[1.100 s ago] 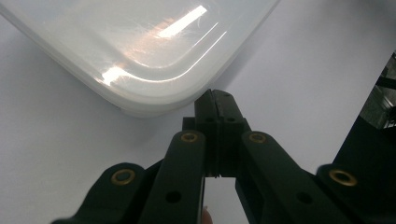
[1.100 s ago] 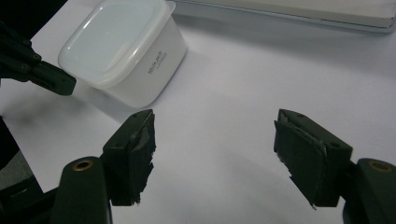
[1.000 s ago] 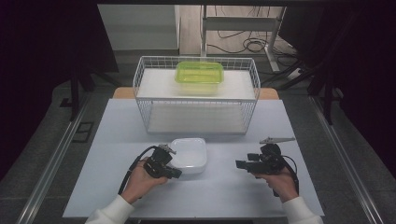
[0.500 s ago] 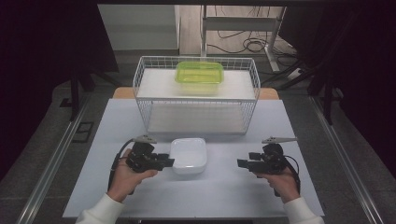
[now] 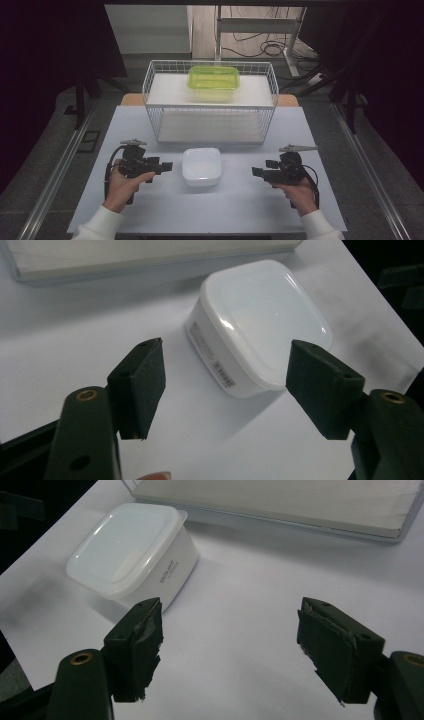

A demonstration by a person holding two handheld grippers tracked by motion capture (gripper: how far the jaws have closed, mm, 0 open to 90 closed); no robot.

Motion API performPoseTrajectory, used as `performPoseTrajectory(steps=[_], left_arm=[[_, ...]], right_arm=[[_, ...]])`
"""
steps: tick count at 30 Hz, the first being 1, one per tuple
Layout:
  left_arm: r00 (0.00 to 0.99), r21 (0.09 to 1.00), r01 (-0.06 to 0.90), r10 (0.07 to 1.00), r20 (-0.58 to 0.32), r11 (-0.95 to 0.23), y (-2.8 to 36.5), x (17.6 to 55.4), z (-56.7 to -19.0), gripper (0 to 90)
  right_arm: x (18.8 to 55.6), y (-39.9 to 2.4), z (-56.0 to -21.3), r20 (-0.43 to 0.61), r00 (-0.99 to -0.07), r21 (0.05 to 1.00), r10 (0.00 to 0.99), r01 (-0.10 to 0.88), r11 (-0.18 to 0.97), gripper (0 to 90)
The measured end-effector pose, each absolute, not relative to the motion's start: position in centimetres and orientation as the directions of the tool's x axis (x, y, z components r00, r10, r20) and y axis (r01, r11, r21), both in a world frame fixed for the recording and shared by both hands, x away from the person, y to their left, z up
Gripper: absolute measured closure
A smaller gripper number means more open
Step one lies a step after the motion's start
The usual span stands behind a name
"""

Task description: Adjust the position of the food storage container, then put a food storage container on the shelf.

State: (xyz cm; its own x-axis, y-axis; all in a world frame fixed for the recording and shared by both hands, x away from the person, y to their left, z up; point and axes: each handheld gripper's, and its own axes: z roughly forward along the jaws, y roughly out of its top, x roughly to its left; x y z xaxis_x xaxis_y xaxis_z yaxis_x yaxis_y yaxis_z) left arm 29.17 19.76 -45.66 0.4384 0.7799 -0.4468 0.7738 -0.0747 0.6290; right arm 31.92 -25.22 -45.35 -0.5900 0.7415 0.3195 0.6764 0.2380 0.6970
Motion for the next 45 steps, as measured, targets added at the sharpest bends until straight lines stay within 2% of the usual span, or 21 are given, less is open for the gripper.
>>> performPoseTrajectory(steps=[7,16,30,45], left_arm=[[0.411,0.623,0.781,0.788,-0.458,-0.045,20.0,29.4,-45.8,27.2],[0.405,0.611,0.791,0.767,-0.497,-0.021,20.4,29.7,-46.1,28.0],[0.385,0.579,0.815,0.741,-0.550,0.006,20.3,31.2,-46.5,34.4],[0.363,0.521,0.854,0.709,-0.605,0.008,18.5,32.5,-47.5,37.0]], right_arm=[[31.8,-25.4,-45.0,0.333,-0.594,0.712,0.733,0.668,0.218,26.3],[32.3,-24.9,-45.0,0.362,-0.593,0.713,0.719,0.673,0.195,27.9],[33.4,-19.5,-43.5,0.380,-0.664,0.716,0.644,0.652,0.250,34.8],[35.3,-16.9,-44.8,0.456,-0.631,0.660,0.628,0.713,0.238,39.5]])
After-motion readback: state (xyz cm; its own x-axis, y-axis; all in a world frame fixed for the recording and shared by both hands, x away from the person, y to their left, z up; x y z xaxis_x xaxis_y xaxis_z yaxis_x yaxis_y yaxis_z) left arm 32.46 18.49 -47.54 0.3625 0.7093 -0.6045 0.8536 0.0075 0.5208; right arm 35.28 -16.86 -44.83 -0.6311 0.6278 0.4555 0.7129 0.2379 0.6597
